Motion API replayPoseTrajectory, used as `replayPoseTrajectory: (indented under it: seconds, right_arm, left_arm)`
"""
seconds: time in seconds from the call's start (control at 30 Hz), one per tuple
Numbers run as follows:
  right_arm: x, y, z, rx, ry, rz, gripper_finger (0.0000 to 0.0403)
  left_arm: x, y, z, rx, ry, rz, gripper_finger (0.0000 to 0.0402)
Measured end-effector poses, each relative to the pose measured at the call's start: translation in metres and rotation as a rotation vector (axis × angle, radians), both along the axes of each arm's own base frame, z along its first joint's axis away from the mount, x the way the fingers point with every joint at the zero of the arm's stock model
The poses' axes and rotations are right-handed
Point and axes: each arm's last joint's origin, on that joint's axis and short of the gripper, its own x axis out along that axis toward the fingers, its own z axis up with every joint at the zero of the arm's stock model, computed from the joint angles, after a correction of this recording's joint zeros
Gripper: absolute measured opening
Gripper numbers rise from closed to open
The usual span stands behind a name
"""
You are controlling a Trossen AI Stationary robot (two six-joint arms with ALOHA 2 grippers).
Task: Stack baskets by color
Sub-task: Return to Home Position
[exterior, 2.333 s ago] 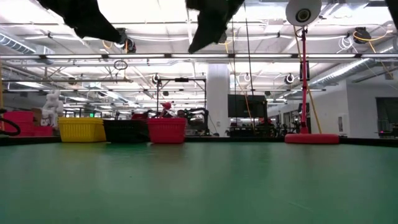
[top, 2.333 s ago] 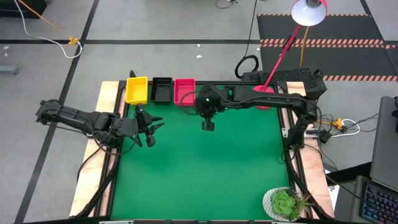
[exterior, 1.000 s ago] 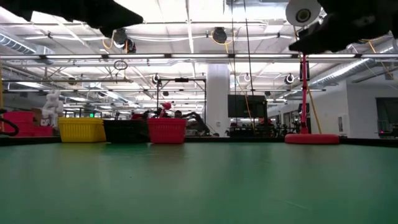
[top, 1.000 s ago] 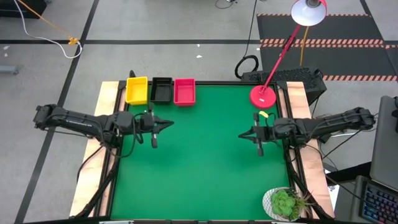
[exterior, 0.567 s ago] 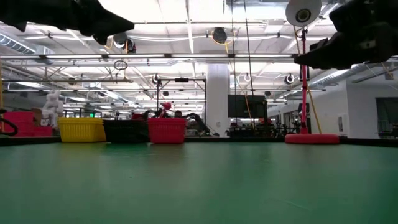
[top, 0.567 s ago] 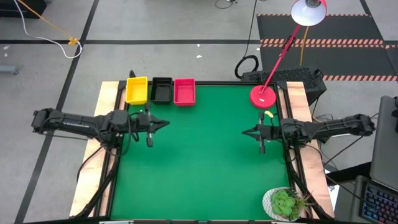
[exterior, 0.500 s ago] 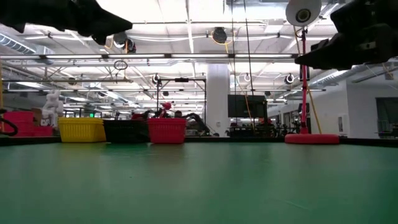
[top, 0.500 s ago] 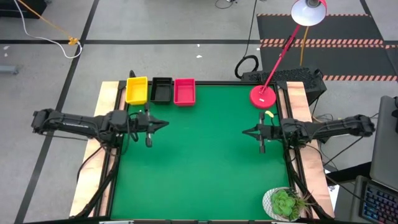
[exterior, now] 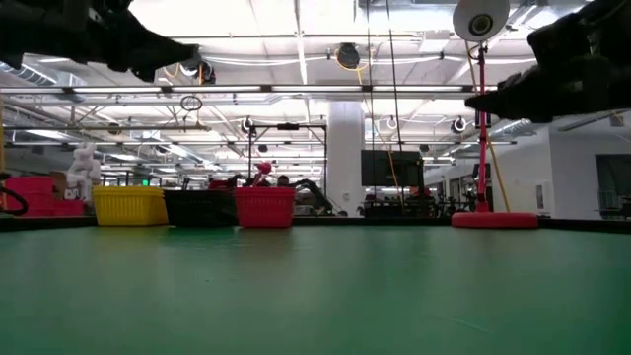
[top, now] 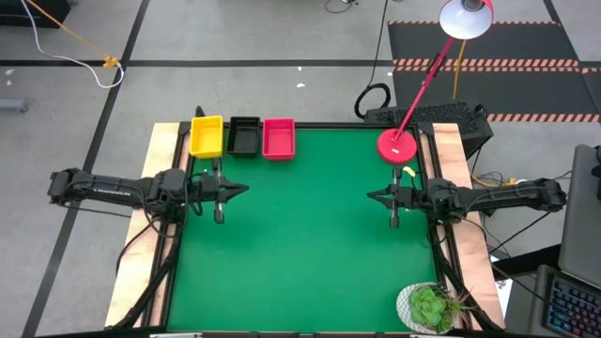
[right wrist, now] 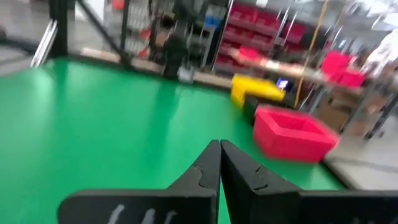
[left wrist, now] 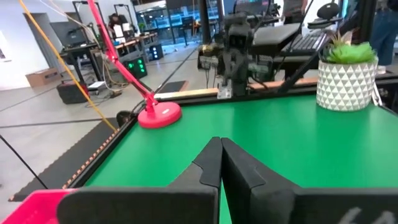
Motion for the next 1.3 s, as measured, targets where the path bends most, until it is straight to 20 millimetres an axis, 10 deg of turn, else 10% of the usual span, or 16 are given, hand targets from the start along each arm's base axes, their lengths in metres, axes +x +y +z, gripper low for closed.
replayPoseTrajectory:
  seconds: [1.3]
  right_arm:
    - [-0.011,-0.007,0.003,-0.02,-0.037,-0.043,0.0004]
  left_arm:
    - [-0.026,0.014,-0.057,-0.061,-0.081,-0.049,0.0002]
